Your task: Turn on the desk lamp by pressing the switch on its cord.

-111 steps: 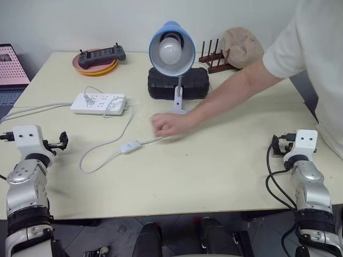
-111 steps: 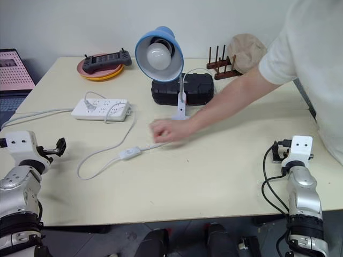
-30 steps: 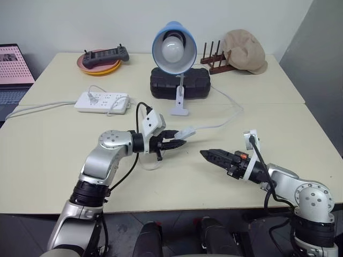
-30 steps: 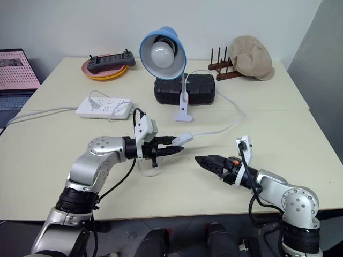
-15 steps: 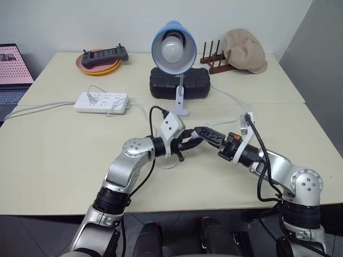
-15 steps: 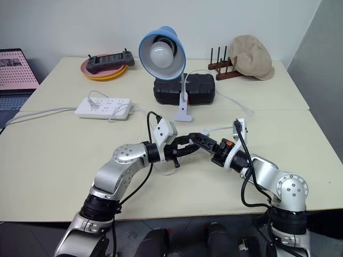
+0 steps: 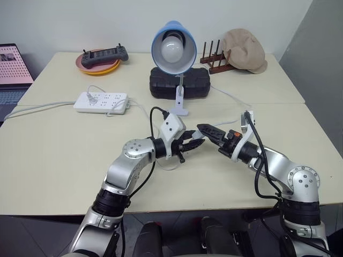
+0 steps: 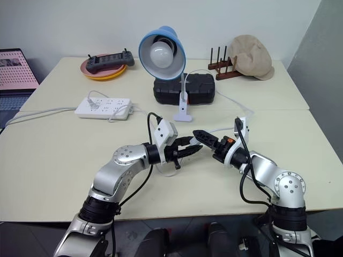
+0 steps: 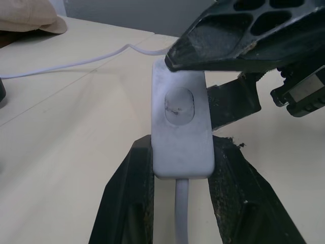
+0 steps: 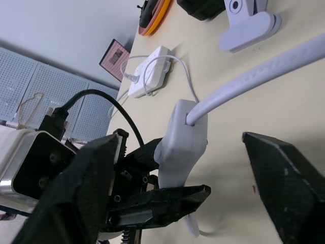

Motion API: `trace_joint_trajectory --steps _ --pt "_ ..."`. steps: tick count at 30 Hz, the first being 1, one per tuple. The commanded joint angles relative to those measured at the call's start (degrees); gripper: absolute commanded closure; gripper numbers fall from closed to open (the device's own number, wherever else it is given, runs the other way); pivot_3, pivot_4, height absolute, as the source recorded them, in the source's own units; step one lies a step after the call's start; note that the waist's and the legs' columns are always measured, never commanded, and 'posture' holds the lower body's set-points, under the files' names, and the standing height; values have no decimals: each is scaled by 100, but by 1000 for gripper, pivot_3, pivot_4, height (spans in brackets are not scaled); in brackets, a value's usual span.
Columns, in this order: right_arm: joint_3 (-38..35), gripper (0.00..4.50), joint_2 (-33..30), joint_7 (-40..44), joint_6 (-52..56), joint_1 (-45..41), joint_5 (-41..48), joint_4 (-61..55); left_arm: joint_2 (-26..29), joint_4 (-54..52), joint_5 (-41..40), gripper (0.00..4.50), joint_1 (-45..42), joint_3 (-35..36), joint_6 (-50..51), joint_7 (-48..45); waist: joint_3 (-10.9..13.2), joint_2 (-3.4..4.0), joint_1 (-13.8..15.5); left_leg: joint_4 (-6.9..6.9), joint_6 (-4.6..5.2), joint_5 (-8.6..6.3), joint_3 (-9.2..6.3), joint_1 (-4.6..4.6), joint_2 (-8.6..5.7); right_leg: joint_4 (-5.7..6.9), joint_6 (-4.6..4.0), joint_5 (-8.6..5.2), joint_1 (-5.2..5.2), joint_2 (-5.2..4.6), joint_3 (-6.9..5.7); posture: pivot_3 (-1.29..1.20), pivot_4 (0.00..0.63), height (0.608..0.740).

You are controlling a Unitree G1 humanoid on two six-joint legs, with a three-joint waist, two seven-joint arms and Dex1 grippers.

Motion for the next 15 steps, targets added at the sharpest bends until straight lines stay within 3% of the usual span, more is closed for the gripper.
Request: trace_joint_trajectory --steps 1,11,15 --pt "39 1383 -128 153 -49 -27 -22 -170 -46 -269 -97 3398 -69 17 -14 42 0 0 0 0 0 0 0 -1 0 -1 0 0 0 0 0 0 150 740" --pt "227 3768 -235 252 -56 -37 -39 -214 -36 -335 -113 3398 -41 17 22 45 0 0 1 -1 0 0 -1 -15 0 -11 0 0 -8 0 -1 0 150 740" --pt "262 3905 -248 259 -82 -39 -79 -204 -29 -337 -109 3398 -52 23 31 40 0 0 3 -1 0 0 -1 -16 0 -13 0 0 -9 0 -2 0 150 740"
